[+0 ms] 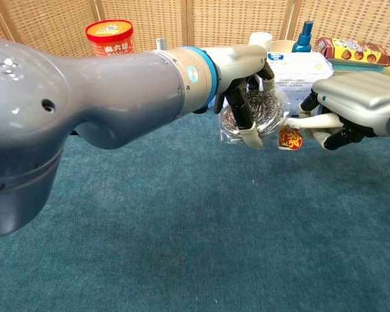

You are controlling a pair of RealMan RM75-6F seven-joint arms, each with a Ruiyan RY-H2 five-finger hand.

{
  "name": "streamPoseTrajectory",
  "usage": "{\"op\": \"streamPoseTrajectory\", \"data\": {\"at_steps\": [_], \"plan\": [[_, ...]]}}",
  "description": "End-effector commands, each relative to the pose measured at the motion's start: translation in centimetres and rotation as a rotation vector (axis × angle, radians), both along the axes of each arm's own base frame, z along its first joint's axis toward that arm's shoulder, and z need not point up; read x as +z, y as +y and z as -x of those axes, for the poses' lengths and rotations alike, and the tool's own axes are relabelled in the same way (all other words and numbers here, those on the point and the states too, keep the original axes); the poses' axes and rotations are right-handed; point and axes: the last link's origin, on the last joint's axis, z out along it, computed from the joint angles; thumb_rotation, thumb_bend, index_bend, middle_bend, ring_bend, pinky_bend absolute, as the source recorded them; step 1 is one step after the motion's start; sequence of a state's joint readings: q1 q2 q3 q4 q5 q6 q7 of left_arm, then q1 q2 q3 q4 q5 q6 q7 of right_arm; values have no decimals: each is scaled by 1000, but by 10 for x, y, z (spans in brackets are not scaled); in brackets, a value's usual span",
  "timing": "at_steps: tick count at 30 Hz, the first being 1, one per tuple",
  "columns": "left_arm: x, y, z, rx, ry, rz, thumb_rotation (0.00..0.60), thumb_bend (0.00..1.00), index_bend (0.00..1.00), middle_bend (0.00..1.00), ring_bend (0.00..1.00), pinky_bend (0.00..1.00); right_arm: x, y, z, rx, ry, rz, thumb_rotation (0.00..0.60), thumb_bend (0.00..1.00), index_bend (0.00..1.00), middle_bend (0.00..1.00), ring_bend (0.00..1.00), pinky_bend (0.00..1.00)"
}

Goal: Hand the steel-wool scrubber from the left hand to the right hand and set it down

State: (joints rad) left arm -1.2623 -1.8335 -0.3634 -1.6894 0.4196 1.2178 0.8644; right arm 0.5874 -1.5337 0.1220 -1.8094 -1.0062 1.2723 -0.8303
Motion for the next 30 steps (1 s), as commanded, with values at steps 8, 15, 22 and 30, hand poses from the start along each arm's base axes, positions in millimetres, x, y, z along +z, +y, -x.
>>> {"op": "streamPoseTrajectory", "data": {"at_steps": [8, 15, 22, 30], "plan": [[6, 0, 2, -11, -14, 0, 600, 0, 228, 244, 279, 539, 9, 2, -2, -6, -59, -15, 600, 753, 987, 1000, 1000, 1000], [13, -1, 0, -21, -47, 2, 600, 0, 162, 86, 215, 539, 9, 2, 0, -2, -59, -5, 600, 770, 986, 1000, 1000, 1000], [25, -3, 0, -48, -75, -6, 600, 0, 105, 0, 57, 447, 12, 2, 4, -5, -48, 8, 600, 774, 979, 1000, 1000, 1000], [49, -1, 15, -52, -80, -15, 600, 0, 100, 0, 34, 387, 12, 1, 14, -20, -18, 19, 600, 775, 974, 1000, 1000, 1000]]}}
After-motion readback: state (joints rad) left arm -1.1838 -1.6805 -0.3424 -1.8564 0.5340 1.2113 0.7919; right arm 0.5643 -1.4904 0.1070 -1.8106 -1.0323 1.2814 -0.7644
